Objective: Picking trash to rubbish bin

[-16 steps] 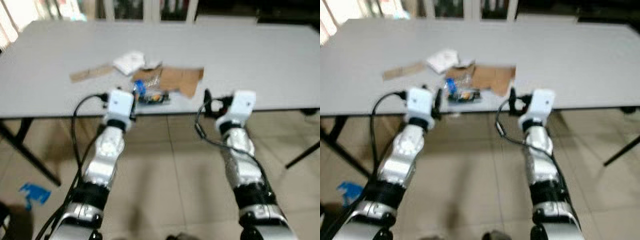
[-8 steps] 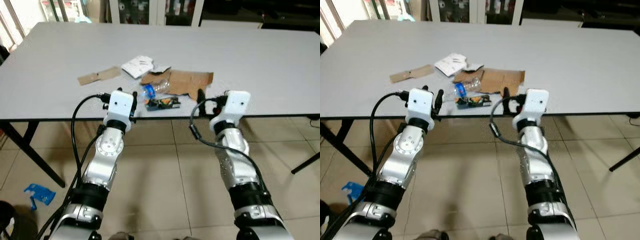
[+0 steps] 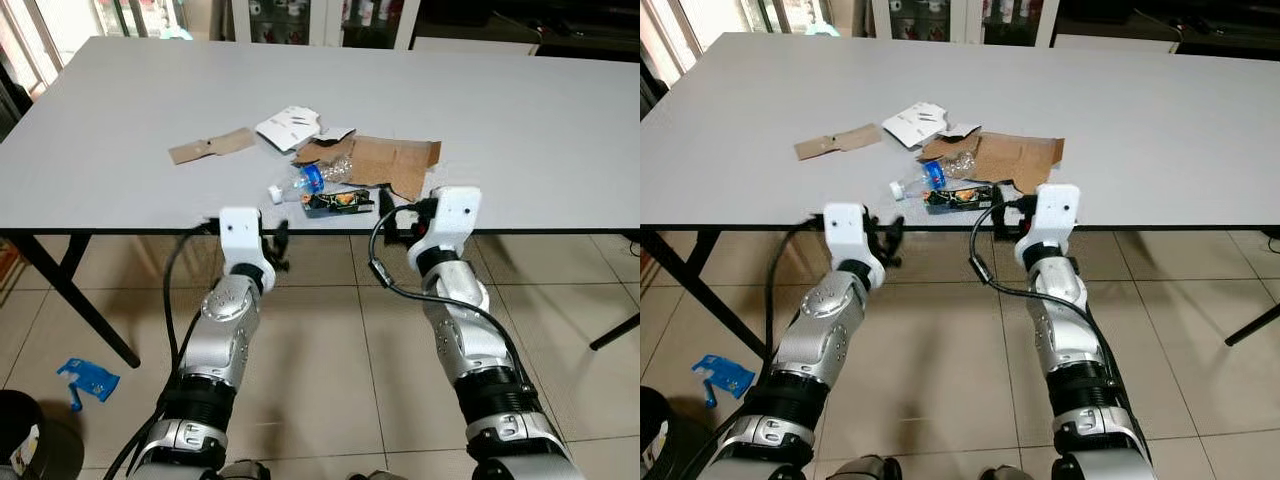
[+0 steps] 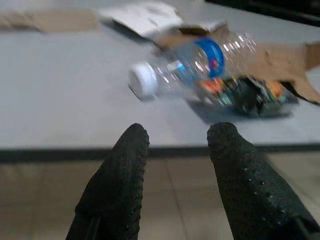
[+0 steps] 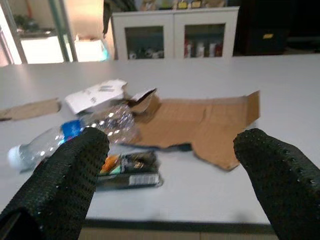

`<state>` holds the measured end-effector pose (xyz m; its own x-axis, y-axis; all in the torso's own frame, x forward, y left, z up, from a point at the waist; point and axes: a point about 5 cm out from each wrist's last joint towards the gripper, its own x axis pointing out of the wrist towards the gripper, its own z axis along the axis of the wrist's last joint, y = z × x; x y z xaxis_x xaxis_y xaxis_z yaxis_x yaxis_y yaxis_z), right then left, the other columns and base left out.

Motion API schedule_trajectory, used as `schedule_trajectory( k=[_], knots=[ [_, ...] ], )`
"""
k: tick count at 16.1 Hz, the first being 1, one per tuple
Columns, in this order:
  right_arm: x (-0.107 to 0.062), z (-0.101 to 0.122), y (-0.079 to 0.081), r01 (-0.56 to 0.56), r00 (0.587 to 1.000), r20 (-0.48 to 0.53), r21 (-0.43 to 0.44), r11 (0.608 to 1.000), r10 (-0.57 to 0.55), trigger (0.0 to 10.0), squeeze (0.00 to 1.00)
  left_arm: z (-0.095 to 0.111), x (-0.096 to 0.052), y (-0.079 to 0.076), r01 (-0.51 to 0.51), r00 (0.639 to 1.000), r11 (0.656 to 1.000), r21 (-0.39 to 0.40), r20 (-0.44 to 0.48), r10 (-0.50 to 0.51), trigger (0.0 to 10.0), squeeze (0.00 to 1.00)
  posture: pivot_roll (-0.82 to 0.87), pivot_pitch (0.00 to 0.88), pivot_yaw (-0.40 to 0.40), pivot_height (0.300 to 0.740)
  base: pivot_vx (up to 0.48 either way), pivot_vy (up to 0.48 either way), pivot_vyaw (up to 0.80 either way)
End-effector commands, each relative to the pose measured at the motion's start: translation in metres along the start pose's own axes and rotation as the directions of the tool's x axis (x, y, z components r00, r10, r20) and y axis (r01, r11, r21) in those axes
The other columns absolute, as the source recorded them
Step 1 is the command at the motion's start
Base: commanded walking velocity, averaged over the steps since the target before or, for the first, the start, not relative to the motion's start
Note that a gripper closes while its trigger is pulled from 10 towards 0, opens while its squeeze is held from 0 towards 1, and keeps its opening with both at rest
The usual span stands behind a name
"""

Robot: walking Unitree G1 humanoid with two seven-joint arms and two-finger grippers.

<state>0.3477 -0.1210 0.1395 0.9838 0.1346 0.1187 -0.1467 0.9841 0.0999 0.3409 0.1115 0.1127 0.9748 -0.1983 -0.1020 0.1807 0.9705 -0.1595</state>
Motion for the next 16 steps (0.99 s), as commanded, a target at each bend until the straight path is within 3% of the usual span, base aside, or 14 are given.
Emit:
schedule_trajectory(
  k=[1, 4, 7, 9, 16],
  knots=[
    [-0.001, -0.001, 0.000, -0.017, 1.000, -0.011, 0.001, 1.000, 0.017, 10.0, 0.00, -0.006, 0.001, -0.005, 0.046, 0.998, 0.998, -0.037, -0.050, -0.048, 10.0, 0.00, -0.01, 0.107, -0.051, 0.740, 0.000, 0.000, 0.00],
    [-0.002, -0.001, 0.004, -0.039, 0.999, -0.016, 0.006, 0.999, 0.039, 10.0, 0.00, -0.003, 0.004, -0.010, 0.117, 0.990, 0.991, -0.058, -0.073, -0.121, 10.0, 0.00, -0.01, 0.107, -0.048, 0.740, 0.000, 0.000, 0.00],
    [-0.003, -0.001, 0.006, -0.051, 0.999, -0.018, 0.009, 0.999, 0.051, 10.0, 0.00, 0.007, 0.009, -0.014, 0.164, 0.984, 0.986, -0.030, -0.064, -0.166, 10.0, 0.00, -0.01, 0.108, -0.045, 0.740, 0.000, 0.000, 0.00],
    [-0.004, -0.001, 0.006, -0.056, 0.998, -0.018, 0.009, 0.998, 0.056, 10.0, 0.00, 0.021, 0.016, -0.016, 0.154, 0.988, 0.988, -0.033, -0.019, -0.154, 10.0, 1.00, -0.02, 0.109, -0.041, 0.740, 0.000, 0.000, 0.00],
    [-0.005, -0.002, 0.006, -0.063, 0.998, -0.023, 0.010, 0.998, 0.063, 10.0, 0.00, 0.029, 0.024, -0.019, 0.138, 0.990, 0.989, -0.048, -0.032, -0.140, 10.0, 1.00, -0.02, 0.110, -0.037, 0.740, 0.000, 0.000, 0.00]
  ],
)
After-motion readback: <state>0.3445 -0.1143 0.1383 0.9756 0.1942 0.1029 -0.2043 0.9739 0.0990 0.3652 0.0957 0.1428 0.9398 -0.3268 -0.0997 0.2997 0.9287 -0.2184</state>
